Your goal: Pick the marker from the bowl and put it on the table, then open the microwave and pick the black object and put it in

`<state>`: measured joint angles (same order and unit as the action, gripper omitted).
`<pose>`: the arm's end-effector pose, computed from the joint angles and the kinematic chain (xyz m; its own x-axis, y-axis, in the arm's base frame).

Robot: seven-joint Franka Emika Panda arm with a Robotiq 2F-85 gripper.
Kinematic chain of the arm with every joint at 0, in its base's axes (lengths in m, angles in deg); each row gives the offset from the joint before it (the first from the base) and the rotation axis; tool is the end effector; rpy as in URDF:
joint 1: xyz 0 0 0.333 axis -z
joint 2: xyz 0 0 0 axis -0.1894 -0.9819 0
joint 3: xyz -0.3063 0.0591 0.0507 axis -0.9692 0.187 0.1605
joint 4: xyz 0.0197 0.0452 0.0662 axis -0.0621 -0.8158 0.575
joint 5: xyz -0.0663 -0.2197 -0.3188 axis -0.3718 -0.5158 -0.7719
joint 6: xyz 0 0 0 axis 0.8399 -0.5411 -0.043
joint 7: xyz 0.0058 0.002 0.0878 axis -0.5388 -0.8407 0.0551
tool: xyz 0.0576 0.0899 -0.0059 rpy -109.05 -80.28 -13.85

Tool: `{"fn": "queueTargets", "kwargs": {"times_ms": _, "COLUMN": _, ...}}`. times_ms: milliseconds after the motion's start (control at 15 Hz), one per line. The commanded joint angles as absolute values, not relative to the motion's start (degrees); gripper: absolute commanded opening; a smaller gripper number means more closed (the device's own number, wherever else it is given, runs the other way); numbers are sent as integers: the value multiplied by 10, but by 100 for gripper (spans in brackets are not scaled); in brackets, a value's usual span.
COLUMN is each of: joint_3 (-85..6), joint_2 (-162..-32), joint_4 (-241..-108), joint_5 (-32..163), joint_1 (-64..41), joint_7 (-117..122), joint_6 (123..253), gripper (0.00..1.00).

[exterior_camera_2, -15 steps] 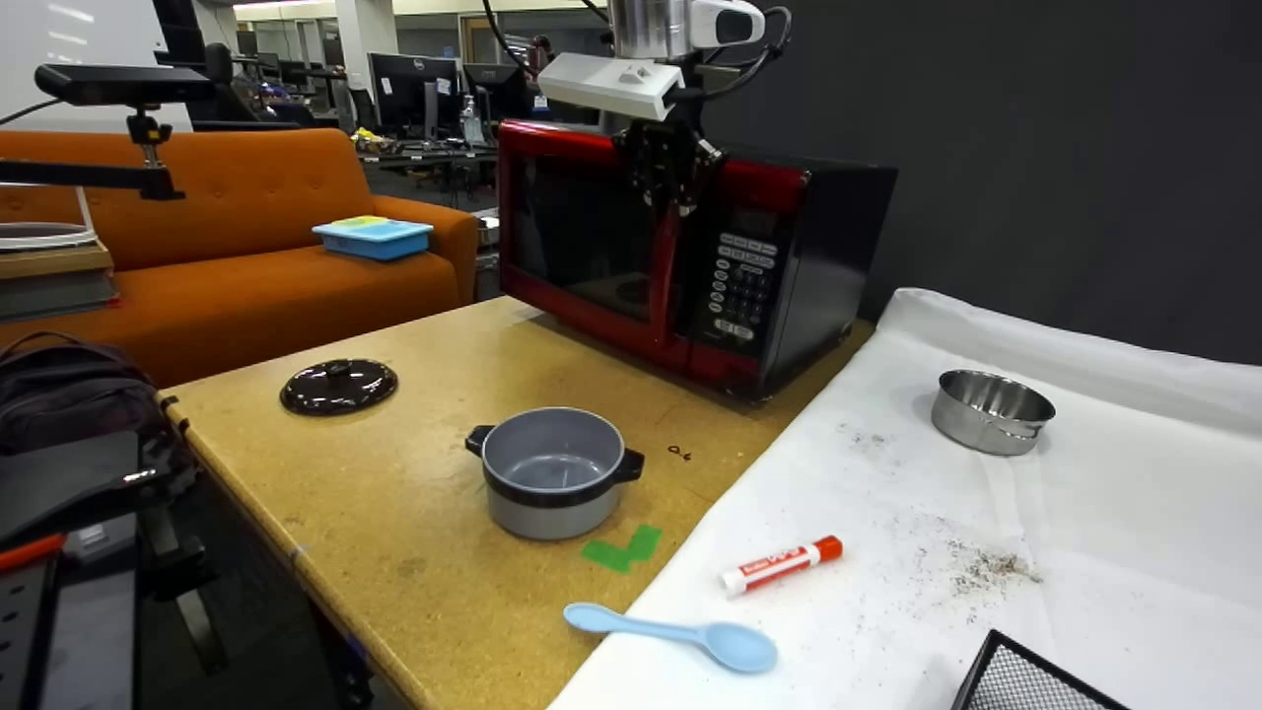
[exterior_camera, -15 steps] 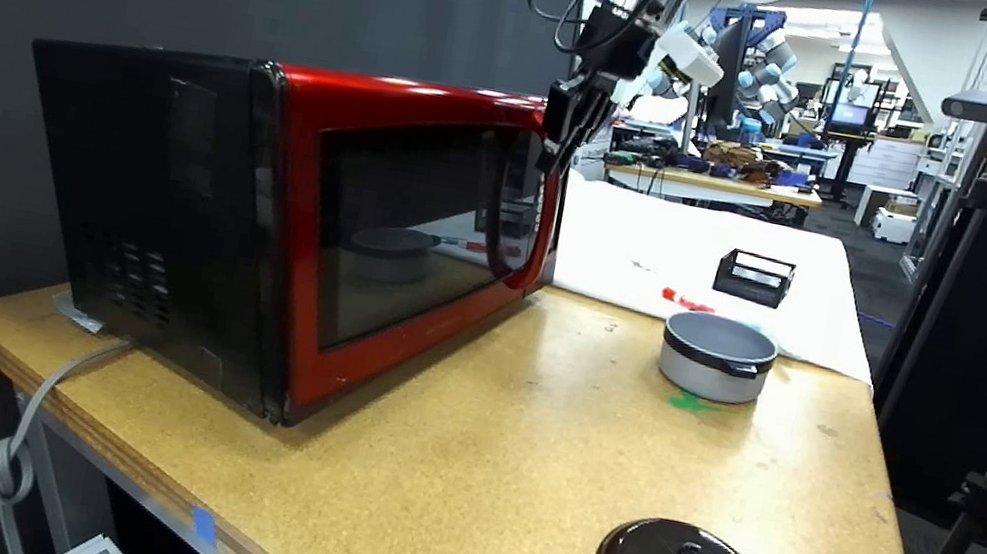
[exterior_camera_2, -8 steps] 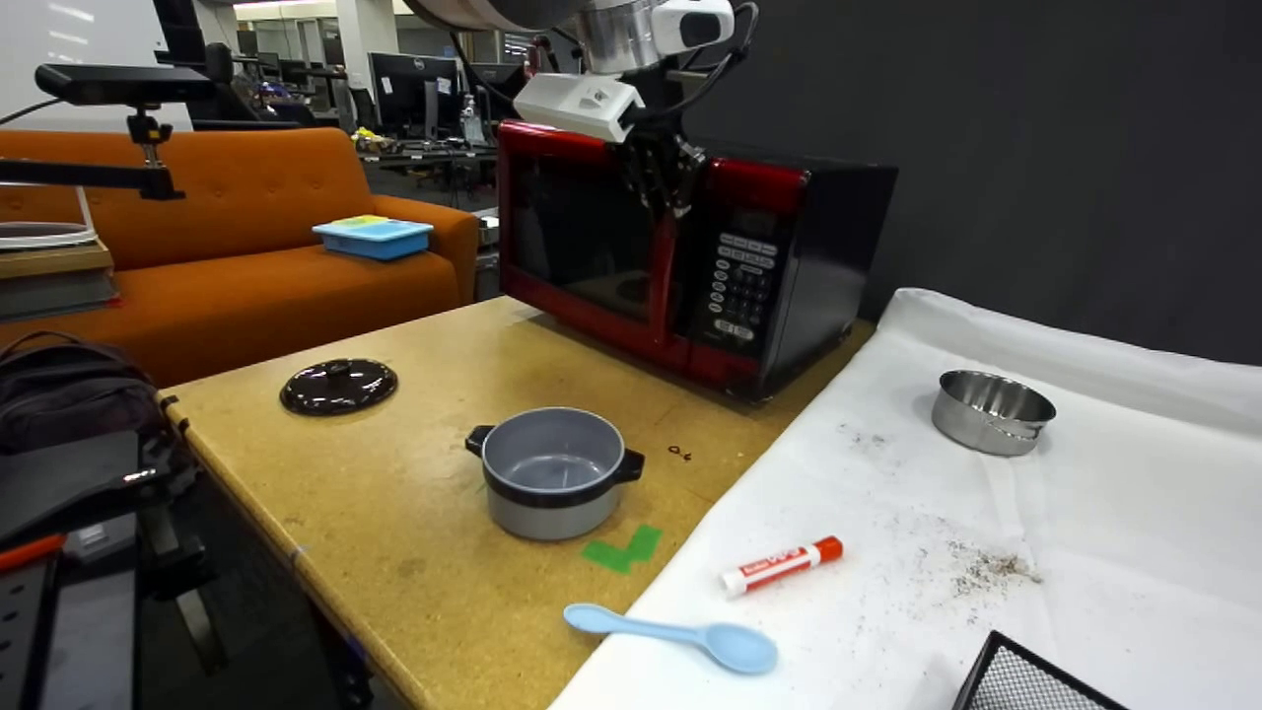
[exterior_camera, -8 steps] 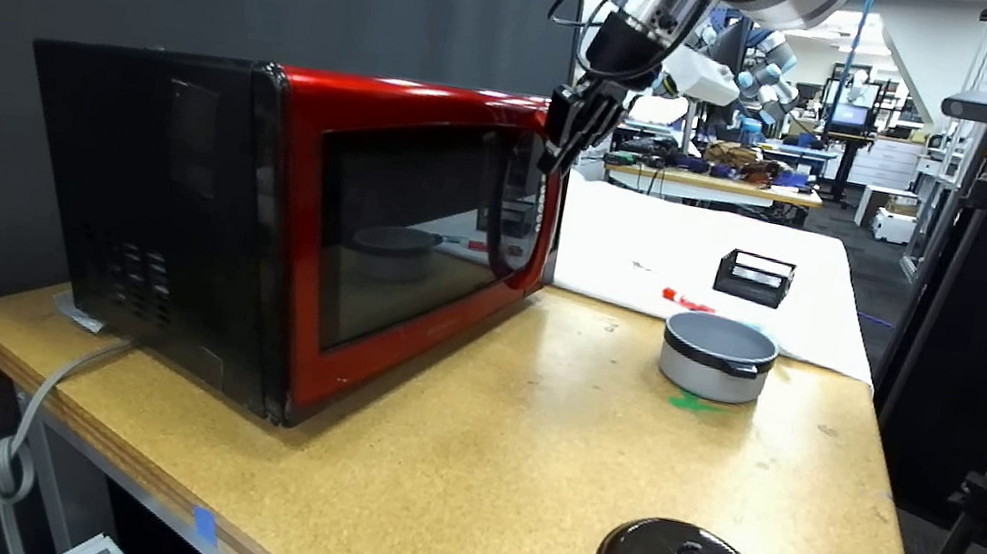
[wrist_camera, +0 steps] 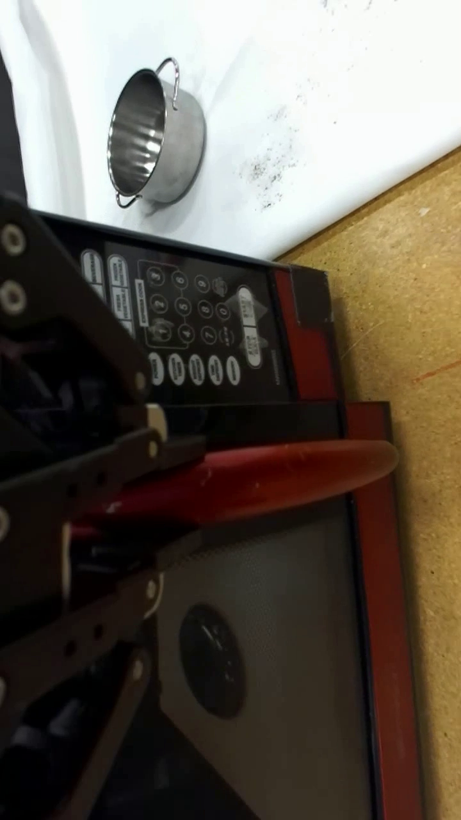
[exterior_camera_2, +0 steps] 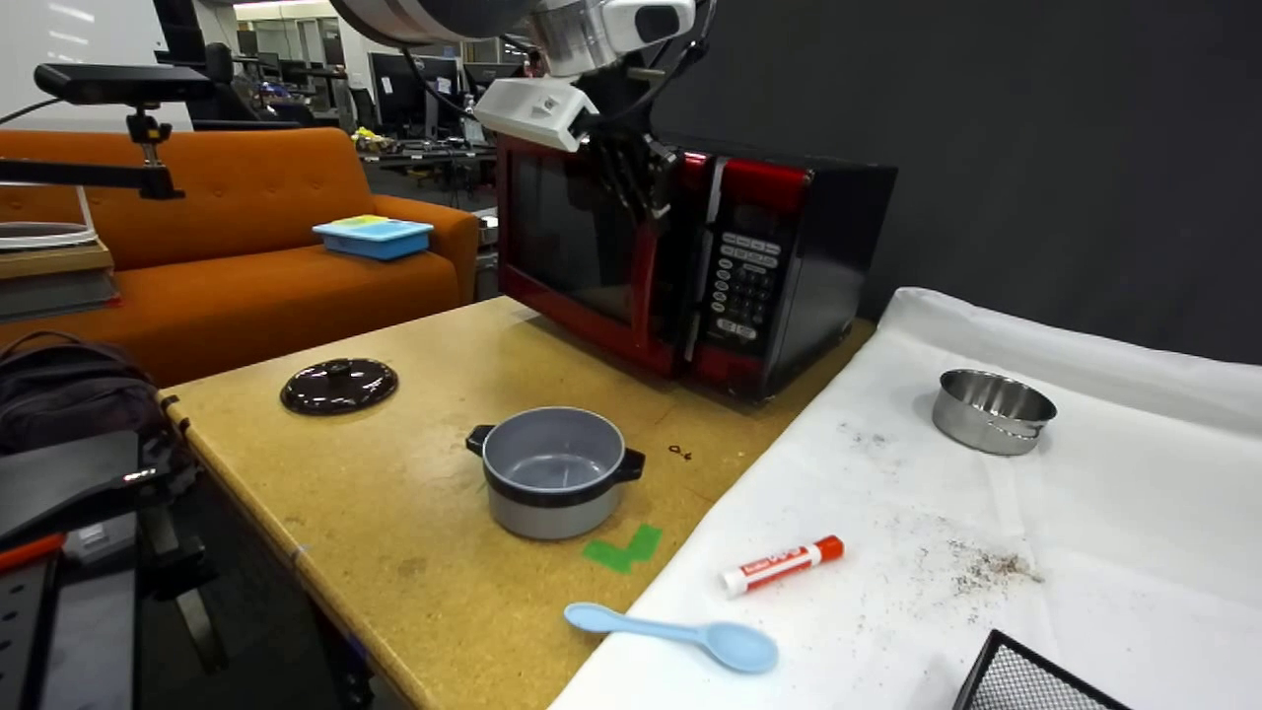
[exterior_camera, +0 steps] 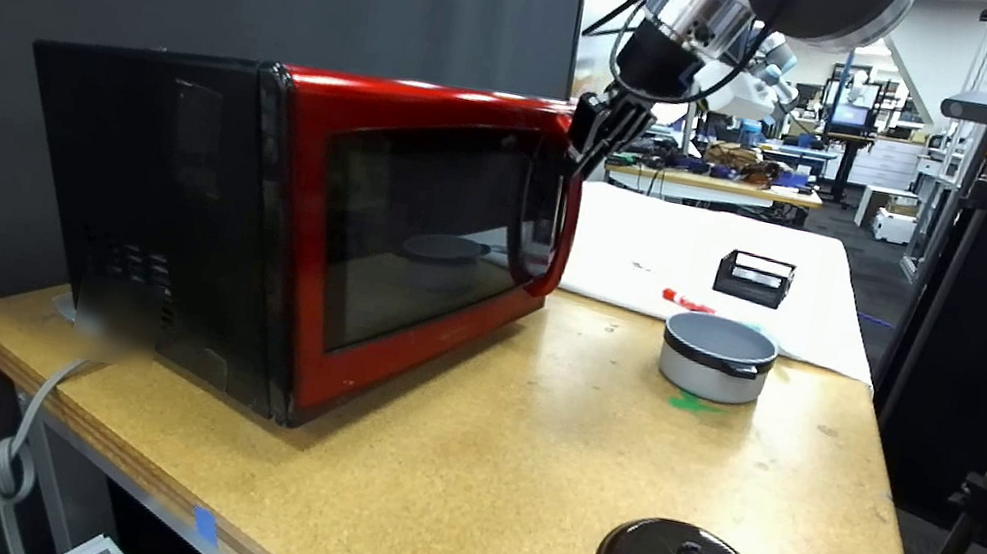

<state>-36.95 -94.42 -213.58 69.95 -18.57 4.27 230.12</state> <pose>0.5686 0.0615 0.3059 0.8562 0.0320 0.5156 0.0554 -0.9980 -0.0301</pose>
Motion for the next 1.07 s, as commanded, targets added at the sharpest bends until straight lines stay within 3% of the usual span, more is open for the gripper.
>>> {"fn": "queueTargets", "kwargs": {"times_ms": 0, "joint_3": -401, "joint_2": -892, "joint_4": -2197, "joint_5": 681, "joint_1": -190, "joint_7": 32, "joint_6": 2280, "gripper": 7}}
{"fn": "queueTargets", "kwargs": {"times_ms": 733, "joint_3": -448, "joint_2": -819, "joint_4": -2277, "joint_5": 543, "joint_1": -213, "joint_7": -107, "joint_6": 2247, "gripper": 7}}
{"fn": "queueTargets", "kwargs": {"times_ms": 800, "joint_3": -446, "joint_2": -814, "joint_4": -2283, "joint_5": 531, "joint_1": -214, "joint_7": -122, "joint_6": 2245, "gripper": 25}}
{"fn": "queueTargets", "kwargs": {"times_ms": 867, "joint_3": -440, "joint_2": -808, "joint_4": -2291, "joint_5": 532, "joint_1": -212, "joint_7": -124, "joint_6": 2245, "gripper": 53}}
{"fn": "queueTargets", "kwargs": {"times_ms": 1000, "joint_3": -433, "joint_2": -799, "joint_4": -2304, "joint_5": 544, "joint_1": -212, "joint_7": -112, "joint_6": 2238, "gripper": 60}}
